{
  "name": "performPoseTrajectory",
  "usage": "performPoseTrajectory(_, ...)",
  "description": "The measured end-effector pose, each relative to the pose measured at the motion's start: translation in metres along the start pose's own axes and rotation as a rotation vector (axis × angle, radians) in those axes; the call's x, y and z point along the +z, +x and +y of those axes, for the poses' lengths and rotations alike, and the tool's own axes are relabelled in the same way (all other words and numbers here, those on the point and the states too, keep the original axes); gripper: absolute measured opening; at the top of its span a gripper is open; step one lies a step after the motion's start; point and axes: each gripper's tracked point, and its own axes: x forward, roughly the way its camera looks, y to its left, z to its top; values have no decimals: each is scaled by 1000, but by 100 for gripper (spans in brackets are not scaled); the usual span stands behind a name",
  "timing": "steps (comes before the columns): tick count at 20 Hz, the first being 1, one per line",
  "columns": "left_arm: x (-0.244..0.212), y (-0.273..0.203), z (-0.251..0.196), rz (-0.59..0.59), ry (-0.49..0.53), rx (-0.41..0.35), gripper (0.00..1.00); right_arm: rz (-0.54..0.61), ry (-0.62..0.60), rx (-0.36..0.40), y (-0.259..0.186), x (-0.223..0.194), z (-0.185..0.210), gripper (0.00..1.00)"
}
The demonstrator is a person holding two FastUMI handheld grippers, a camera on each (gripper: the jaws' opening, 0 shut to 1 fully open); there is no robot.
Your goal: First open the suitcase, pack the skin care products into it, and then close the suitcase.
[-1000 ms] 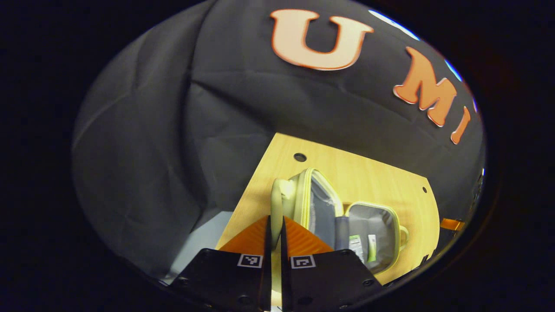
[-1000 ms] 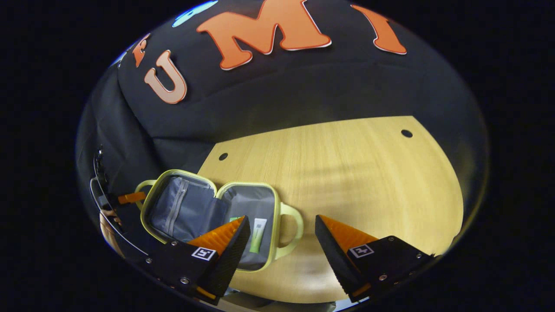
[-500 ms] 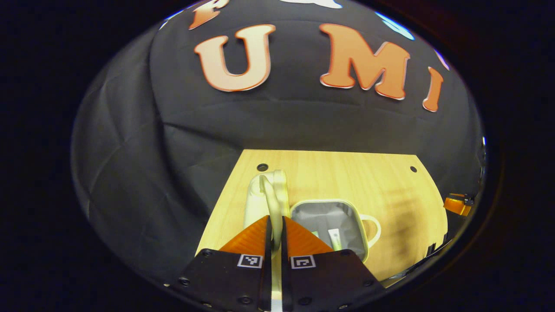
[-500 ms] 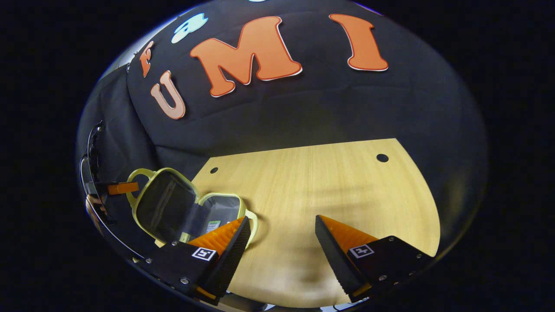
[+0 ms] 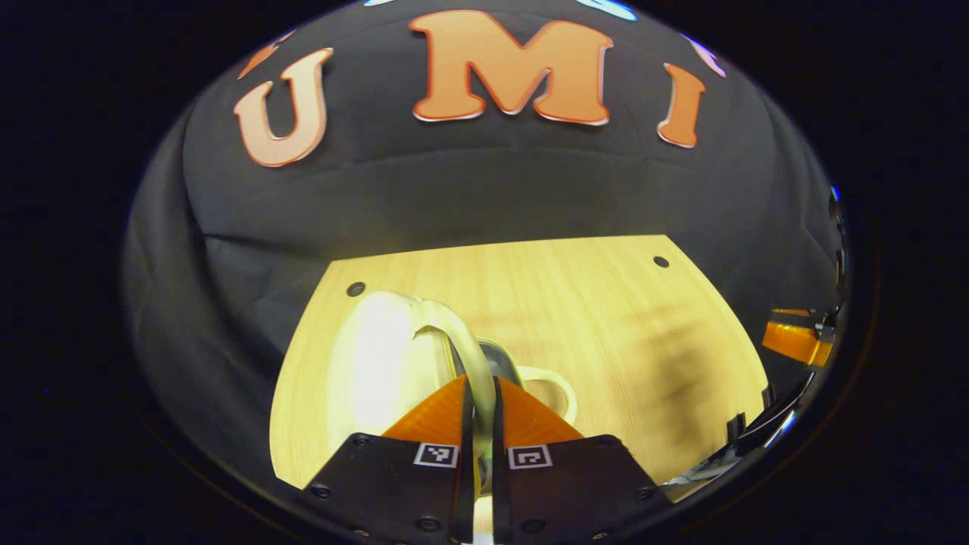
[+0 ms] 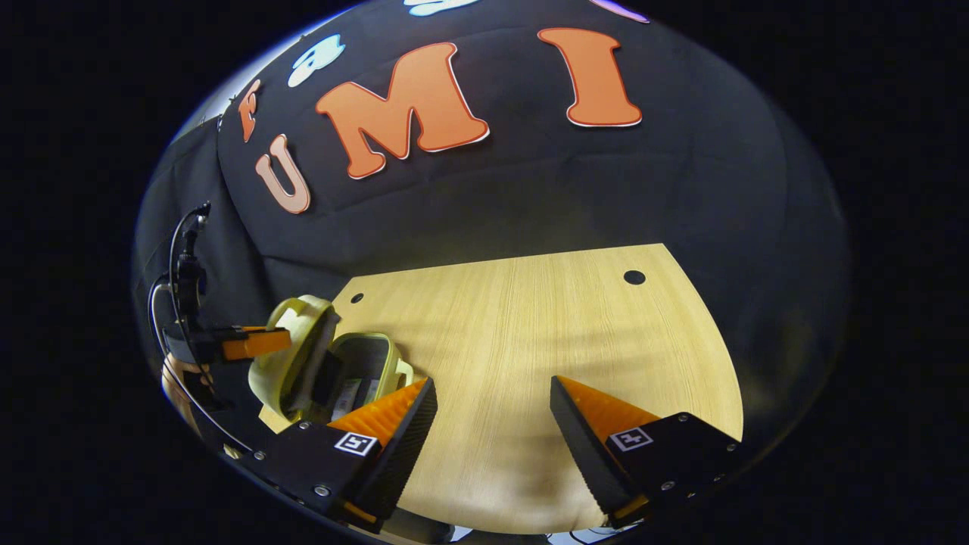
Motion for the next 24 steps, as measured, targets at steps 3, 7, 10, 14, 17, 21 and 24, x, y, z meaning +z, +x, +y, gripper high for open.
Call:
performPoseTrajectory(3, -36, 27, -42, 63, 52, -48, 10, 10, 9, -14, 0, -5, -9, 96)
performPoseTrajectory(7, -71, 57, -65, 120, 76, -84, 10, 27, -7, -35, -7, -16, -24, 96)
performPoseTrajectory(10, -89, 77, -73, 158, 92, -88, 10, 34, -13, -41, -7, -20, -28, 95)
performPoseTrajectory(14, -97, 87, -81, 172, 147, -76, 10, 47, -9, -43, -3, -25, -25, 96)
performPoseTrajectory(17, -100, 94, -84, 200, 121, -85, 18, 47, 4, -55, 0, -26, -22, 95)
performPoseTrajectory(21, -74, 85, -79, 134, 47, -127, 24, 41, 33, -85, 9, -23, -10, 96)
performPoseTrajectory(24, -27, 57, -62, 30, 39, -149, 78, 29, 37, -94, 15, -17, 7, 96)
